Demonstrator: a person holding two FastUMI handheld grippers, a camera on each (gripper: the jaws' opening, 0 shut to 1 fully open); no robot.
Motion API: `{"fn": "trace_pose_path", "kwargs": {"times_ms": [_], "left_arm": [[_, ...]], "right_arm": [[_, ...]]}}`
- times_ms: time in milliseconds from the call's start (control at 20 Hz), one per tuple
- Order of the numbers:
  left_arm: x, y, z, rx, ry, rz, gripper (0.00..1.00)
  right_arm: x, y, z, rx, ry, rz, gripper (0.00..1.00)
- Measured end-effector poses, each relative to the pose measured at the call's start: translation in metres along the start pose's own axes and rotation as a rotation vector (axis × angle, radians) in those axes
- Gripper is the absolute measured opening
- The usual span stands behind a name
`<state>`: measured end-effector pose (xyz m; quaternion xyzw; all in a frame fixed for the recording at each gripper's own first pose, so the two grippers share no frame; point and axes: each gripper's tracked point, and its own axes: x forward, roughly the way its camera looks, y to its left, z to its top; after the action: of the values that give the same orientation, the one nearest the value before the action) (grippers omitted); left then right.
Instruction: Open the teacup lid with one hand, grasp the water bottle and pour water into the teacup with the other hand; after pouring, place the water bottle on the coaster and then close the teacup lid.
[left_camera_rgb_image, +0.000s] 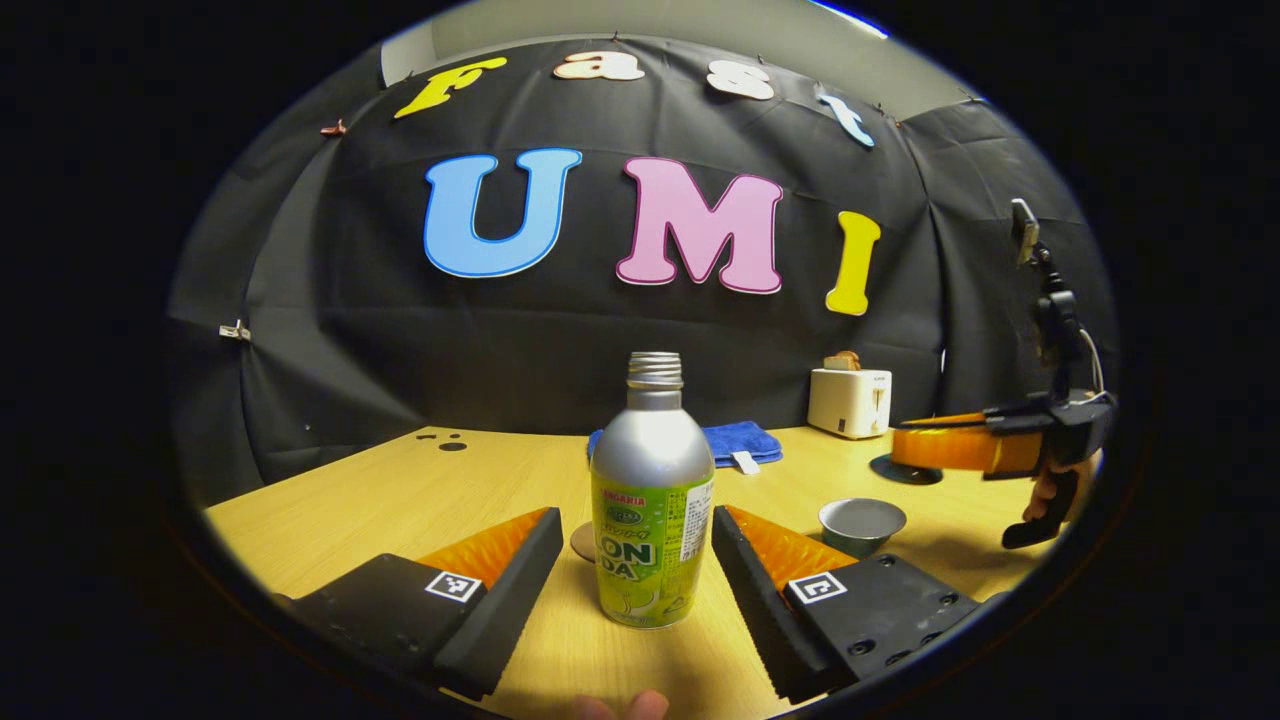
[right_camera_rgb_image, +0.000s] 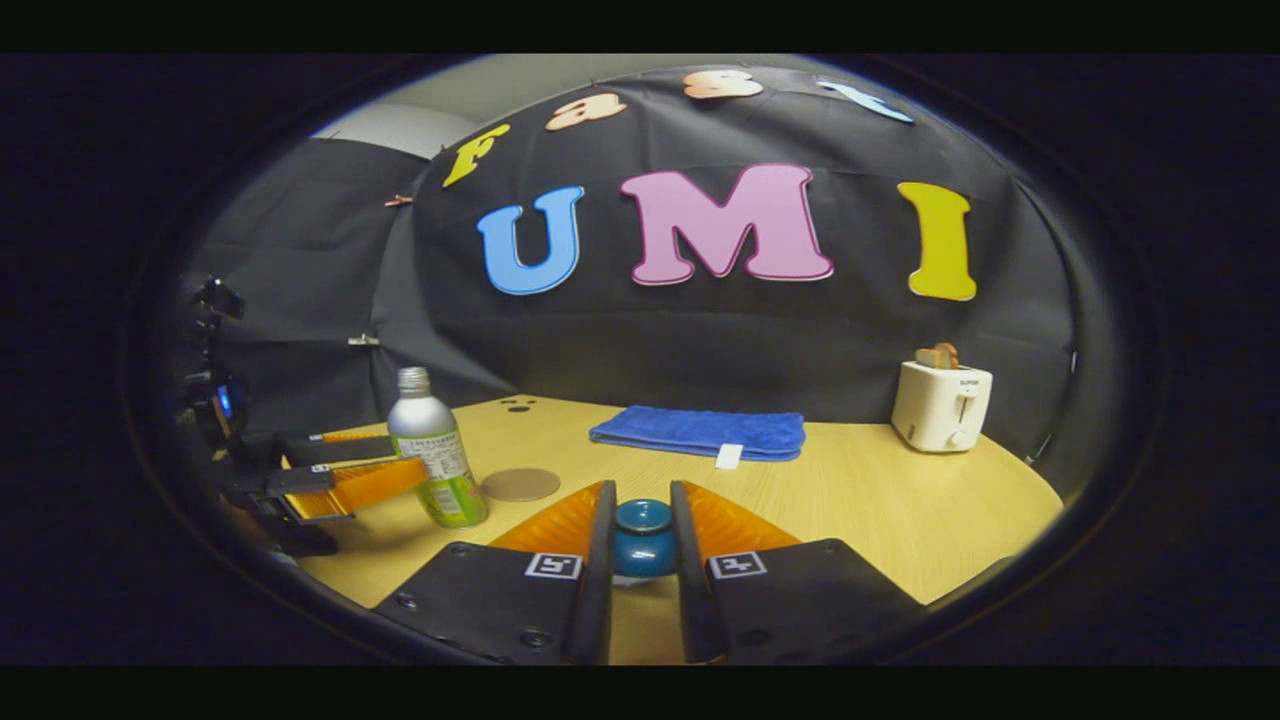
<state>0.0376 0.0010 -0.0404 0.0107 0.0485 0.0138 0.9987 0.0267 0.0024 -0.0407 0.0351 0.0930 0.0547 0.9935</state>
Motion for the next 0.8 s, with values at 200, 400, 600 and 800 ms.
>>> {"fn": "trace_pose_path", "kwargs": {"times_ms": [200, 400, 600, 800], "left_arm": [[0.015, -0.004, -0.002, 0.024, 0.016, 0.008, 0.96], [0.023, -0.013, -0.002, 0.044, 0.018, -0.009, 0.96], [0.025, -0.012, -0.002, 0.056, 0.015, -0.004, 0.84], [0.021, -0.002, 0.013, 0.271, -0.010, 0.054, 0.82]], "right_arm": [[-0.021, -0.021, 0.004, -0.010, -0.011, -0.038, 0.36], [-0.035, -0.046, 0.002, 0.021, -0.018, -0.087, 0.36], [-0.040, -0.063, -0.008, 0.032, -0.011, -0.133, 0.36], [-0.042, -0.072, -0.010, 0.040, -0.012, -0.146, 0.36]]}}
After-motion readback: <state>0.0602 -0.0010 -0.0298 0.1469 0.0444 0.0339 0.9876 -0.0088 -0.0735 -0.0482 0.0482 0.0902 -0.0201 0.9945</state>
